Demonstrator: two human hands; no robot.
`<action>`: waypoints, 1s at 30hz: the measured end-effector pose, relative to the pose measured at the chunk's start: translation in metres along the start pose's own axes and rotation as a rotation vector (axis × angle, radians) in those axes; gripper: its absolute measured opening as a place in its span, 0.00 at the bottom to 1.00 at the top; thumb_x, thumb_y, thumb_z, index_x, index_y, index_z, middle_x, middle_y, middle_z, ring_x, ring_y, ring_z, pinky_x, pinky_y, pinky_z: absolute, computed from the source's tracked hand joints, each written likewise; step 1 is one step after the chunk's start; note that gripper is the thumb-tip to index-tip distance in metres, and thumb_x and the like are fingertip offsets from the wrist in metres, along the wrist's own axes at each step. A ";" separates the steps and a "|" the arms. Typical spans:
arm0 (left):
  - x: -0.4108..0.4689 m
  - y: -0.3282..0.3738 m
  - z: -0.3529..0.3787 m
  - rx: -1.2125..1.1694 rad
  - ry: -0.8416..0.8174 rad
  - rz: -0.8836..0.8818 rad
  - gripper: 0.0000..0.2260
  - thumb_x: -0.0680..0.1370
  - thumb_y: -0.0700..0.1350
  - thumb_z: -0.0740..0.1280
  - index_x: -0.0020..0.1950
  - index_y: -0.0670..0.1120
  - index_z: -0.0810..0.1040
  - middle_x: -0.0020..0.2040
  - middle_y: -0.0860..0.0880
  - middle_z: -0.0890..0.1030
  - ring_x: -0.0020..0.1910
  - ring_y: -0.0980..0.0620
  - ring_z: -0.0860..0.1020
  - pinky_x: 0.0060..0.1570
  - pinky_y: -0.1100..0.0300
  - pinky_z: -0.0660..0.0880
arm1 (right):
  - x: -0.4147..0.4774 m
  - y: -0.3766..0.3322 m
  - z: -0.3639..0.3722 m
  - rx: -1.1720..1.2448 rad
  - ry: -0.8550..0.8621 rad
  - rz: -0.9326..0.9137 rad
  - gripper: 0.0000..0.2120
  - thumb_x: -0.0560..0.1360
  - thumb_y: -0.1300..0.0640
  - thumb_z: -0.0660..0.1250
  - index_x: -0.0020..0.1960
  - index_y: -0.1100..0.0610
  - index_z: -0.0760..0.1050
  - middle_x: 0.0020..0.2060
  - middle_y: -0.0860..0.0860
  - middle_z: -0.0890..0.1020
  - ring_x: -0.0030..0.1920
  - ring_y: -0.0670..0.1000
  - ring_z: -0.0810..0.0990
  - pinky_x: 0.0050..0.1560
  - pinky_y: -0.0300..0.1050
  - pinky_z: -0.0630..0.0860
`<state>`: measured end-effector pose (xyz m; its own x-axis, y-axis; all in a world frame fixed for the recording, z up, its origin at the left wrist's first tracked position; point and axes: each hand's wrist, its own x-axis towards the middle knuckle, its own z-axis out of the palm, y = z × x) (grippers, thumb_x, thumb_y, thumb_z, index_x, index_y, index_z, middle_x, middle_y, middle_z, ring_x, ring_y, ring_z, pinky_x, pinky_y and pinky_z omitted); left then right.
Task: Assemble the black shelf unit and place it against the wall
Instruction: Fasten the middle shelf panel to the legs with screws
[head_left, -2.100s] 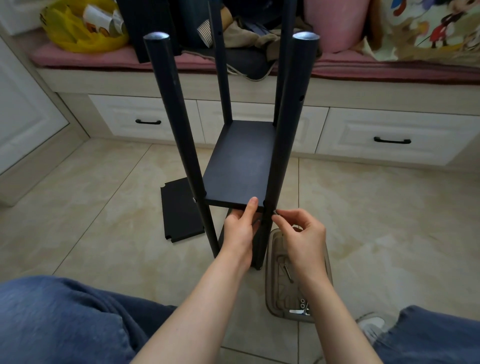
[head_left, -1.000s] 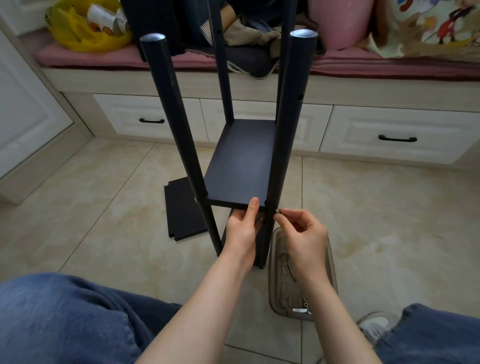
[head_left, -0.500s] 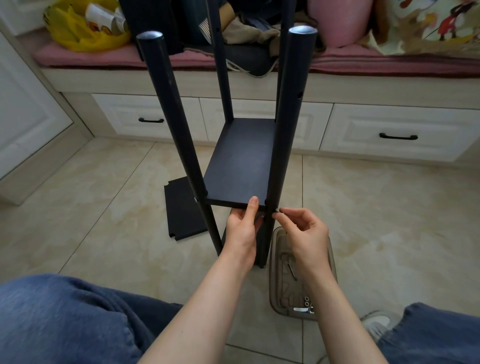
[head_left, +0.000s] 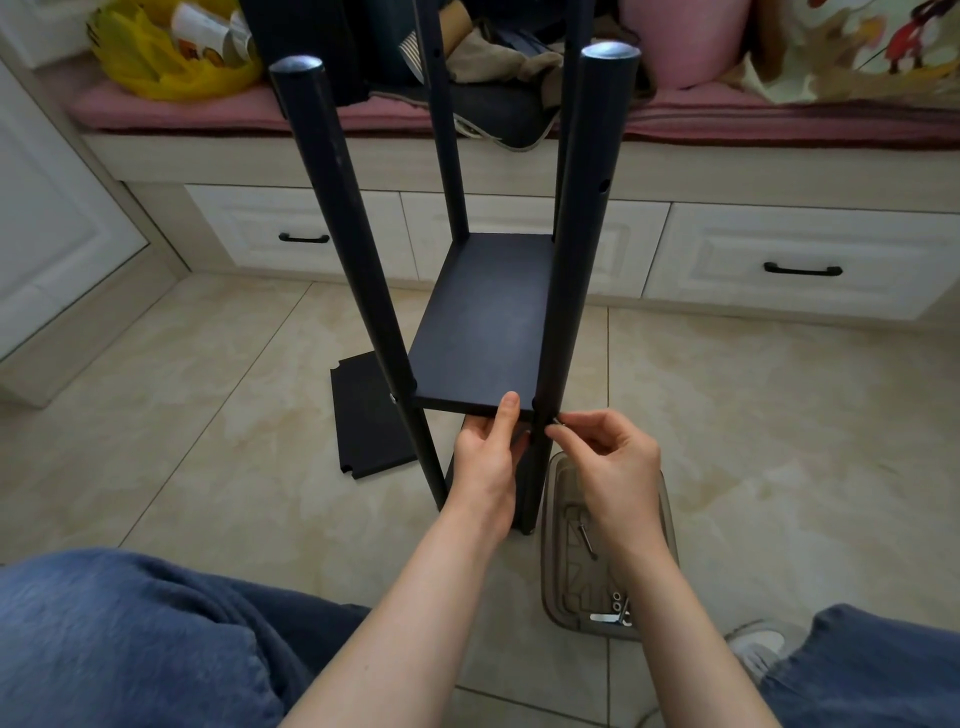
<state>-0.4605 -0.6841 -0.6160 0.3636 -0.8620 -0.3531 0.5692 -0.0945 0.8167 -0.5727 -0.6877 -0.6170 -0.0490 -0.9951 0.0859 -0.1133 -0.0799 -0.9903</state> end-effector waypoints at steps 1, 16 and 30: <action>0.000 0.000 0.000 0.004 0.002 0.000 0.14 0.82 0.45 0.66 0.67 0.42 0.76 0.60 0.42 0.83 0.57 0.47 0.83 0.56 0.60 0.80 | 0.000 0.000 0.000 0.003 0.005 0.008 0.05 0.72 0.60 0.76 0.47 0.53 0.82 0.41 0.47 0.85 0.44 0.43 0.84 0.47 0.36 0.80; 0.000 -0.002 0.000 0.041 0.013 0.004 0.16 0.81 0.46 0.66 0.67 0.43 0.76 0.60 0.42 0.83 0.59 0.45 0.82 0.63 0.54 0.78 | 0.014 -0.003 -0.018 -0.095 -0.162 0.014 0.04 0.75 0.60 0.72 0.47 0.52 0.82 0.40 0.45 0.87 0.46 0.42 0.85 0.50 0.42 0.79; -0.004 0.003 0.003 0.005 0.007 -0.033 0.17 0.82 0.47 0.64 0.69 0.40 0.74 0.62 0.39 0.82 0.59 0.45 0.83 0.51 0.63 0.81 | 0.011 0.003 -0.011 -0.061 -0.126 0.015 0.06 0.77 0.60 0.70 0.46 0.49 0.80 0.39 0.46 0.86 0.46 0.44 0.85 0.53 0.48 0.80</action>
<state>-0.4622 -0.6822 -0.6105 0.3504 -0.8547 -0.3830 0.5773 -0.1249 0.8069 -0.5849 -0.6986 -0.6174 0.0732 -0.9959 0.0532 -0.1738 -0.0653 -0.9826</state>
